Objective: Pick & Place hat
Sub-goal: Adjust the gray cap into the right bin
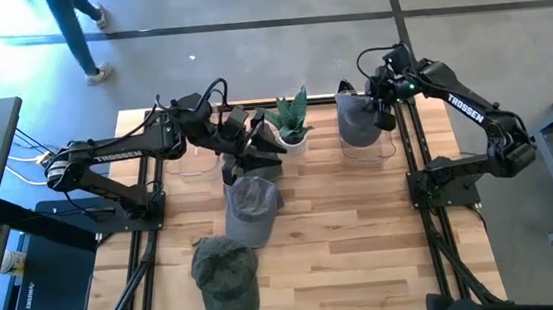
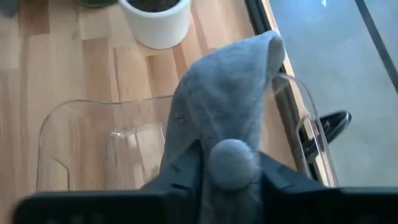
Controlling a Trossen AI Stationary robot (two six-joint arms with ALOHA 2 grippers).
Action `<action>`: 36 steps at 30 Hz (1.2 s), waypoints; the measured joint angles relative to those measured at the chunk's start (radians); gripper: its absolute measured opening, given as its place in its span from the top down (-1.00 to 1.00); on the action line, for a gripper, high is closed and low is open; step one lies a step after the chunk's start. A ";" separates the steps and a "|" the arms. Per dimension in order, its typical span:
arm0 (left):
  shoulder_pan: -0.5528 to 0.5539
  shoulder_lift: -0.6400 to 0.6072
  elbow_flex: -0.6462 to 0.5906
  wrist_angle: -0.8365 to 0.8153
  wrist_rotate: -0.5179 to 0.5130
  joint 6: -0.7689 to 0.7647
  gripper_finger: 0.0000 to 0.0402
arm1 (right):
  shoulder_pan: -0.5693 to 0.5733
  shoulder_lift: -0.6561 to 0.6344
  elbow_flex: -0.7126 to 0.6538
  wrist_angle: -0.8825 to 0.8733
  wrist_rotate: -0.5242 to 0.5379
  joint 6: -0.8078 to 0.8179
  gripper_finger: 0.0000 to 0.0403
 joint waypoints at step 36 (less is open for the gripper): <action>0.000 0.041 0.001 0.004 0.051 -0.053 0.29 | 0.058 0.126 0.145 -0.141 0.049 0.010 0.55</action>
